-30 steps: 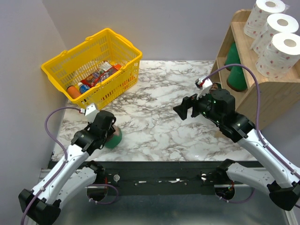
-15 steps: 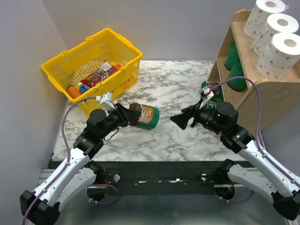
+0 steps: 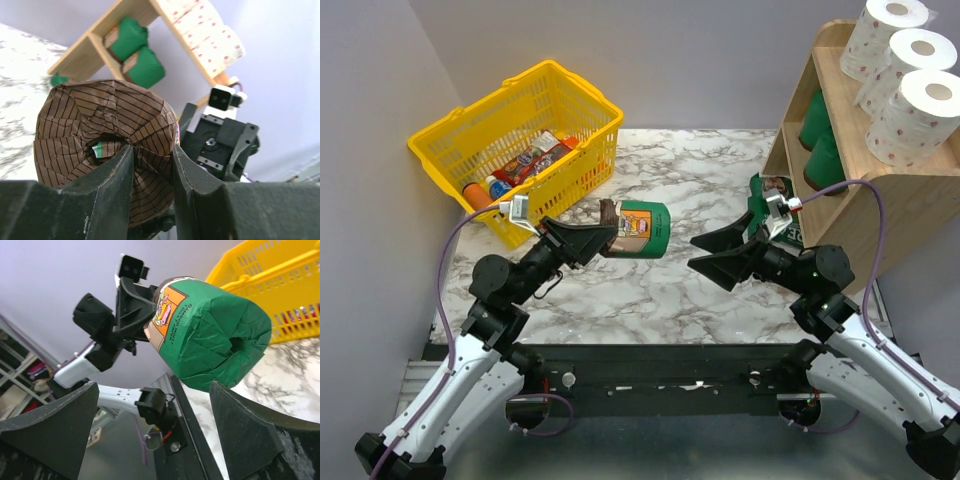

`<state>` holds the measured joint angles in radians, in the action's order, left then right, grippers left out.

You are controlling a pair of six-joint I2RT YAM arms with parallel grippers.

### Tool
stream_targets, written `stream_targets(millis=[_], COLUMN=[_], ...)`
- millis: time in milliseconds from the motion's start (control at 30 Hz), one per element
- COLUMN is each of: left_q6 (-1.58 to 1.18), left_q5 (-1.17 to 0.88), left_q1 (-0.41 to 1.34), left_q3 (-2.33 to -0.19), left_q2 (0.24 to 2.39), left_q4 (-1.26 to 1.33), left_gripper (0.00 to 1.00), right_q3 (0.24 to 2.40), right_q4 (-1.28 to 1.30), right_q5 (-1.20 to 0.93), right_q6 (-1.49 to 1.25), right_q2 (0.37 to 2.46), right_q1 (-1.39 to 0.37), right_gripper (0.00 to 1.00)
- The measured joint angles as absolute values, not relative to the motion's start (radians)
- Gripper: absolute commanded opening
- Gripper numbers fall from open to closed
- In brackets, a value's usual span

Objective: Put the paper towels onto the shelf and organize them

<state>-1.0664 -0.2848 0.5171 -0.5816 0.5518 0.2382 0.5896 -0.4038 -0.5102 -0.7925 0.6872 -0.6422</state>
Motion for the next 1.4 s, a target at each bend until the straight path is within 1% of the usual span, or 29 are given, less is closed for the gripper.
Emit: stream_targets(millis=[367, 667, 1000, 1400], left_q6=[-1.155, -1.179, -1.19, -1.177], left_q5=[-0.318, -0.319, -0.309, -0.317], left_q1=[0.517, 0.517, 0.505, 0.511], left_q3=[-0.582, -0.56, -0.53, -0.527], left_q2=[0.563, 0.54, 0.525, 0.505], left_q4=[0.335, 0.362, 0.389, 0.357], left_gripper=[0.41, 0.41, 0.41, 0.41], right_q3=[0.609, 0.69, 0.748, 0.749], right_q4=[-0.552, -0.589, -0.514, -0.358], right_q5=[-0.548, -0.548, -0.435, -0.297], right_q6=[-0.847, -0.832, -0.78, -0.771], right_q2=[0.79, 0.886, 0.931, 0.876], right_q1=[-0.647, -0.702, -0.795, -0.826], right_gripper=[1.0, 0.99, 0.97, 0.98])
